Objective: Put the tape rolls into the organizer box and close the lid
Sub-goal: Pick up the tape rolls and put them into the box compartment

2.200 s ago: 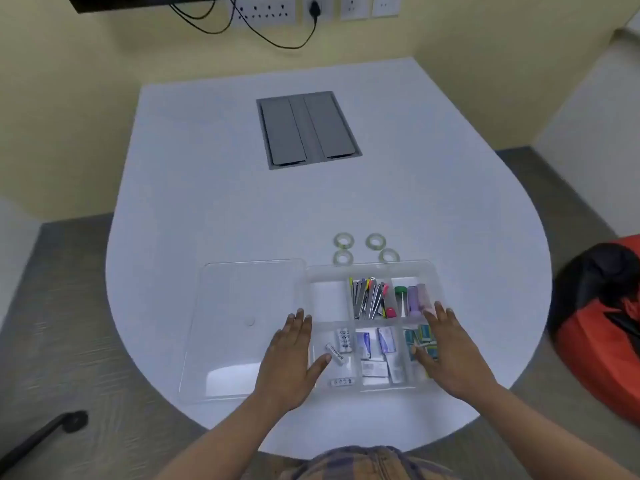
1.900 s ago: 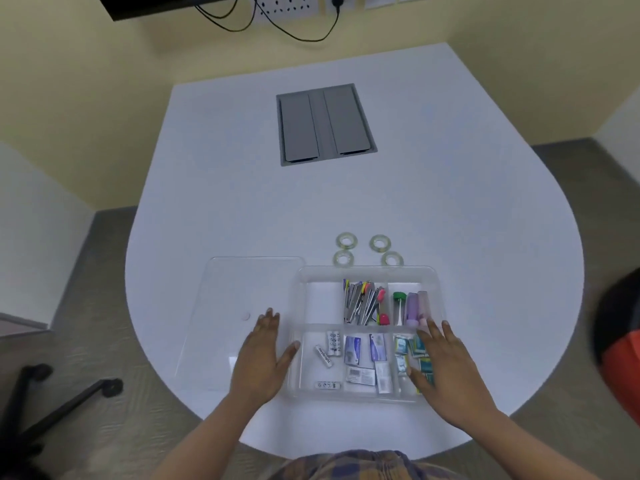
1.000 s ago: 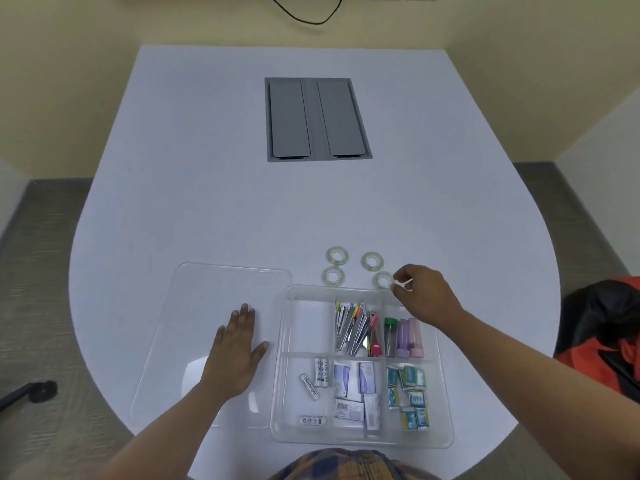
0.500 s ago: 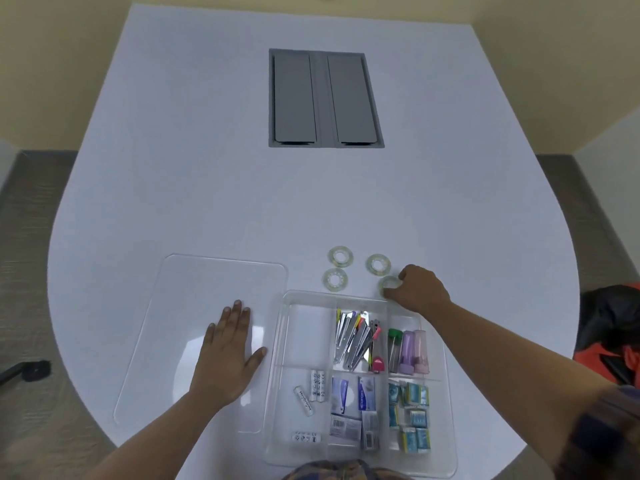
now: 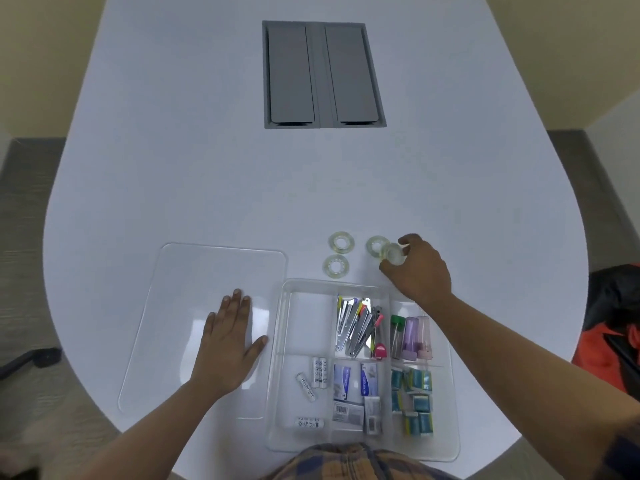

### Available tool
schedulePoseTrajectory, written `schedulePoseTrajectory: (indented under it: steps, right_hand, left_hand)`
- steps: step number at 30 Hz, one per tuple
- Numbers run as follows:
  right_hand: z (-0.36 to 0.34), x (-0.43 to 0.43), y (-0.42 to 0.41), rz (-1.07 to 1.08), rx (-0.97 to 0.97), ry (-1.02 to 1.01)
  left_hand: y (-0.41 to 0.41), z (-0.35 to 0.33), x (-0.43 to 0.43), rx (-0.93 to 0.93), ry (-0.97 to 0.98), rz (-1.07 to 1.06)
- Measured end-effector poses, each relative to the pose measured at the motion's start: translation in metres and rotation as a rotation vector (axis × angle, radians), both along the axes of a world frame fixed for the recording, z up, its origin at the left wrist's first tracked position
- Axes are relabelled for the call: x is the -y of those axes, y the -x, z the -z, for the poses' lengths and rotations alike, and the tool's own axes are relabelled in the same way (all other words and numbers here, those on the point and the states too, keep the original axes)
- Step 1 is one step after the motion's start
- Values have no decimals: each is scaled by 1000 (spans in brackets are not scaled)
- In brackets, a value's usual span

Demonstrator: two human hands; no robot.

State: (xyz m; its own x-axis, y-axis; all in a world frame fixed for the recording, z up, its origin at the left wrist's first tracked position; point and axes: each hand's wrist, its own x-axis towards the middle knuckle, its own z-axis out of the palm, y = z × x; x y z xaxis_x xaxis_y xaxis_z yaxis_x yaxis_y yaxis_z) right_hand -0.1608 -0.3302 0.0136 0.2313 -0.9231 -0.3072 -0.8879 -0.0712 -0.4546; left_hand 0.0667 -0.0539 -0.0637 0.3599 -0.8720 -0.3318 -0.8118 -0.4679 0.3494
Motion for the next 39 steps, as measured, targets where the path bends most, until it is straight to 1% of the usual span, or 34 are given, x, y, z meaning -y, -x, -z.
schedulePoseTrajectory:
  steps: [2, 4, 9, 14, 19, 23, 25, 28, 31, 33, 36, 39]
  right_hand:
    - [-11, -17, -3, -61, 110, 29]
    - [-18, -40, -7, -163, 166, 29]
    - [-17, -92, -14, -417, 160, -6]
    - [-8, -117, -22, -666, 11, -39]
    - [-7, -119, -37, -831, -124, -10]
    - [-9, -122, -47, -1012, -340, 68]
    - [-8, -122, -49, -1068, -405, 78]
    - [-5, -123, -50, -1090, -465, 72]
    - [-1, -122, -51, -1055, -443, 20]
    - [-2, -119, -51, -998, -377, -49]
    - [-8, -108, -50, -886, -215, -120]
    - [-16, -89, -53, -763, -94, -51]
  left_hand:
    - [-1, 1, 0, -3, -7, 4]
    - [-1, 2, -1, -6, -9, 7]
    - [0, 3, -1, 10, -27, 11]
    - [0, 1, 0, 2, -29, 8]
    - [3, 4, -5, -12, -11, 17]
    - [6, 9, -9, -12, -8, 11]
    - [6, 10, -9, -13, -10, 10]
    - [5, 12, -10, -20, -9, 9]
    - [5, 13, -10, -31, -1, 0]
    - [5, 14, -10, -18, -14, 1]
    - [6, 15, -10, -17, -16, -2]
    - [5, 15, -10, -17, -13, 0]
